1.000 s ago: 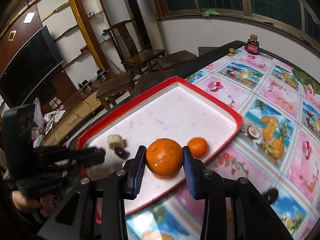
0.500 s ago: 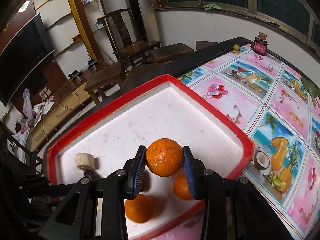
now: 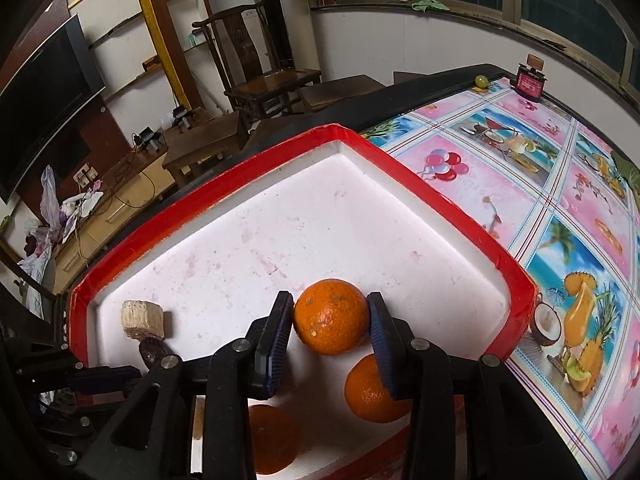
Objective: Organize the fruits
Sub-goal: 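Open both tools to release the orange and date in the tray, then move both tools back from the tray toward the fruit on the tablecloth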
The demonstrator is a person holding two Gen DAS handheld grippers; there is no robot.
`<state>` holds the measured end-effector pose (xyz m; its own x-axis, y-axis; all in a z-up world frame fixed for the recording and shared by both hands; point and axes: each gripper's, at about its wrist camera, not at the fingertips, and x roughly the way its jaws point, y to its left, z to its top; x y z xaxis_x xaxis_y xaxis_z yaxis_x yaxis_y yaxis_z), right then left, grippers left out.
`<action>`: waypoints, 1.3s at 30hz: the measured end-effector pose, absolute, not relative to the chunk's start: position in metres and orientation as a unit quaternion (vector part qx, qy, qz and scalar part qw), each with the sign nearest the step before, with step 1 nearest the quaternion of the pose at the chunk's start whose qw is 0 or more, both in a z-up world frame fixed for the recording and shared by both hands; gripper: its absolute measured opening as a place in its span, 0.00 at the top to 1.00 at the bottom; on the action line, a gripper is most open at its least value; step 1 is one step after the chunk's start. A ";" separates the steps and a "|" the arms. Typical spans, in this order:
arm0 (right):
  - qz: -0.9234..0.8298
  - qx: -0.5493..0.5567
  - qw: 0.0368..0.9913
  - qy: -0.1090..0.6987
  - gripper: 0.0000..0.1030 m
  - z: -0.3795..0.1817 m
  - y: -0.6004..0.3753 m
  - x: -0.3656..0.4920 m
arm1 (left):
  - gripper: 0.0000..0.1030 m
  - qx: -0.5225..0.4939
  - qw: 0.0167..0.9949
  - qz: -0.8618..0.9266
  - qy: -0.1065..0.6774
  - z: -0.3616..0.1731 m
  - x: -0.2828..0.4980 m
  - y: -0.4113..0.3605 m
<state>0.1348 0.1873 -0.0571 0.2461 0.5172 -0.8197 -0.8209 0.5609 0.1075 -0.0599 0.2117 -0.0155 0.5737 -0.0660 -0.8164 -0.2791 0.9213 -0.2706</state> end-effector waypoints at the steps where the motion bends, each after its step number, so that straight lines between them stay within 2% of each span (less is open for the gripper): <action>1: 0.434 -0.174 0.770 0.434 0.60 -0.057 0.187 0.134 | 0.81 -0.188 0.867 0.061 0.458 -0.016 -0.060 0.211; 3: 0.436 -0.168 0.770 0.435 0.53 -0.055 0.185 0.132 | 0.81 -0.188 0.866 0.063 0.458 -0.015 -0.060 0.212; 4: 0.437 -0.163 0.770 0.435 0.49 -0.053 0.183 0.131 | 0.75 -0.188 0.867 0.063 0.458 -0.014 -0.060 0.212; 5: 0.438 -0.159 0.770 0.435 0.44 -0.051 0.182 0.130 | 0.65 -0.186 0.868 0.064 0.455 -0.013 -0.060 0.212; 6: 0.442 -0.153 0.771 0.432 0.43 -0.047 0.179 0.128 | 0.56 -0.183 0.870 0.066 0.453 -0.011 -0.061 0.211; 7: 0.443 -0.149 0.772 0.430 0.42 -0.044 0.177 0.126 | 0.40 -0.183 0.871 0.072 0.450 -0.009 -0.063 0.211; 8: 0.446 -0.144 0.773 0.427 0.40 -0.039 0.173 0.124 | 0.32 -0.184 0.873 0.075 0.446 -0.008 -0.063 0.211; 11: 0.453 -0.133 0.776 0.418 0.33 -0.024 0.161 0.113 | 0.32 -0.190 0.873 0.079 0.443 -0.005 -0.066 0.212; 15: 0.463 -0.123 0.779 0.403 0.30 -0.007 0.142 0.098 | 0.31 -0.193 0.873 0.086 0.440 -0.002 -0.070 0.214; 27: 0.466 -0.097 0.785 0.396 0.22 0.017 0.075 0.059 | 0.31 -0.189 0.885 0.079 0.418 0.026 -0.072 0.196; 39: 0.417 -0.058 0.799 0.429 0.18 0.006 -0.020 0.045 | 0.30 -0.168 0.894 0.021 0.414 0.043 -0.052 0.147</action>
<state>0.0453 -0.0197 0.0064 0.2835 0.6172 -0.7340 -0.7162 0.6453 0.2660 -0.0524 0.1467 0.0427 0.6556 -0.1014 -0.7483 -0.1766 0.9429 -0.2825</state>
